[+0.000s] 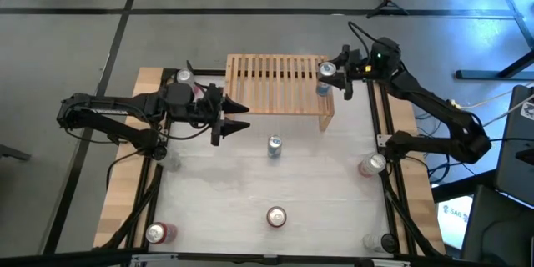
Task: Place canned beverage on shelf
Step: Put the top blue soda can on the shelf
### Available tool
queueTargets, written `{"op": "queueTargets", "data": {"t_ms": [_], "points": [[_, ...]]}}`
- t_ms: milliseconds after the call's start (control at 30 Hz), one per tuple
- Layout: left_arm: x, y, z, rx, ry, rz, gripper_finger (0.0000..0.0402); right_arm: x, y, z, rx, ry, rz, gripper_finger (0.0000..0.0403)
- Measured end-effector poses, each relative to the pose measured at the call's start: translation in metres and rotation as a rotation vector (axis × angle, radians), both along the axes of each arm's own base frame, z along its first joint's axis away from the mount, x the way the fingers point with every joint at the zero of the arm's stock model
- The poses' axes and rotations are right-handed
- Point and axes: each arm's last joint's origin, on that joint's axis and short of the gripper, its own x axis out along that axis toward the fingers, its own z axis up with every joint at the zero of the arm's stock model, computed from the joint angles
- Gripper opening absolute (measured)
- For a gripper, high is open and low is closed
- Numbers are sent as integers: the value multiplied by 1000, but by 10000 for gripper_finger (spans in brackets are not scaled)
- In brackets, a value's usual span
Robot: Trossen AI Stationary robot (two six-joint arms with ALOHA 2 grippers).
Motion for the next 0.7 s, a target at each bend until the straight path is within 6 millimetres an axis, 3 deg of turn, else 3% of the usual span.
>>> {"op": "queueTargets", "data": {"t_ms": [333, 567, 700], "points": [[0, 0, 0, -16, 1, 4, 279, 9, -12, -13, -11, 4, 61, 203], [0, 2, 0, -22, 2, 30, 279, -9, -36, -18, 11, -7, 30, 203], [0, 3, -1, -21, 3, 39, 279, -10, -42, -19, 30, -30, 60, 203]]}}
